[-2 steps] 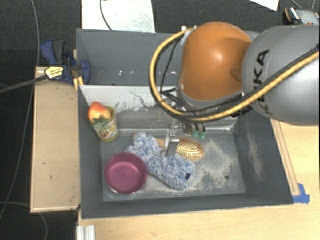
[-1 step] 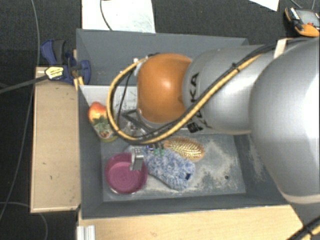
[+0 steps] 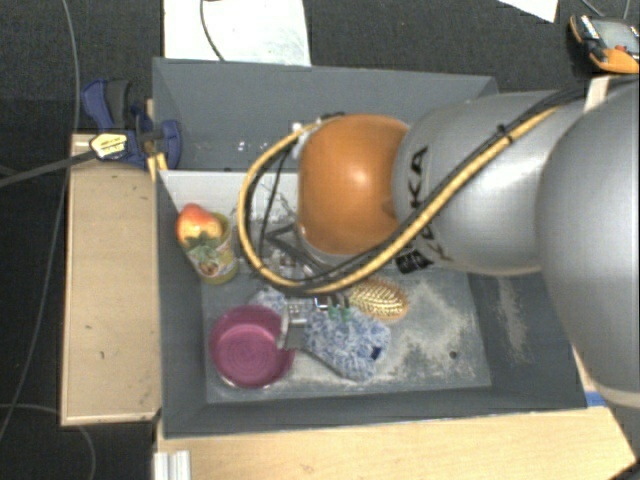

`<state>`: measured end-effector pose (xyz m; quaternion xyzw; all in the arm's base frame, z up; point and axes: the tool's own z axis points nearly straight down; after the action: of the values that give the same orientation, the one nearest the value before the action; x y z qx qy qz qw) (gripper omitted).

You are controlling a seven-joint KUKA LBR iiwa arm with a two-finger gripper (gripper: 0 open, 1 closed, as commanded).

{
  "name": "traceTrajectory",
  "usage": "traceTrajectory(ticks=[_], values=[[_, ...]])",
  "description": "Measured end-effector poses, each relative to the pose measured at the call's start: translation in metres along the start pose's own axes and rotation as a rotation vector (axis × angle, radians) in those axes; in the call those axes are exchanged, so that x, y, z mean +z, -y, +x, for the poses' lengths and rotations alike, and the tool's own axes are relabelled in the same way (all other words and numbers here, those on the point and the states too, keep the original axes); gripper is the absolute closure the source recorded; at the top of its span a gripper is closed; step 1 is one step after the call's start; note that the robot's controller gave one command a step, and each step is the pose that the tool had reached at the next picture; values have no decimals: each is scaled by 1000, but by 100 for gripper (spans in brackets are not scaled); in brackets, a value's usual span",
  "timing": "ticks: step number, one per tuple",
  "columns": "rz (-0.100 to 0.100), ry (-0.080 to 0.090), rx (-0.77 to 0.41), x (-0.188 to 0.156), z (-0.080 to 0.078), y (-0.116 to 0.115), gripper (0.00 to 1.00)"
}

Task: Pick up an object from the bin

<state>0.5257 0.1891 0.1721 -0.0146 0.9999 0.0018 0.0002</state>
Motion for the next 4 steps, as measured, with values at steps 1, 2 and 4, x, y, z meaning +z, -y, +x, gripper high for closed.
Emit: traceTrajectory(ticks=[1, 2, 4], values=[[-1, 1, -353, 47, 8, -15, 0], [-3, 14, -84, 96, -11, -4, 0], [-4, 17, -107, 101, -7, 0, 0]])
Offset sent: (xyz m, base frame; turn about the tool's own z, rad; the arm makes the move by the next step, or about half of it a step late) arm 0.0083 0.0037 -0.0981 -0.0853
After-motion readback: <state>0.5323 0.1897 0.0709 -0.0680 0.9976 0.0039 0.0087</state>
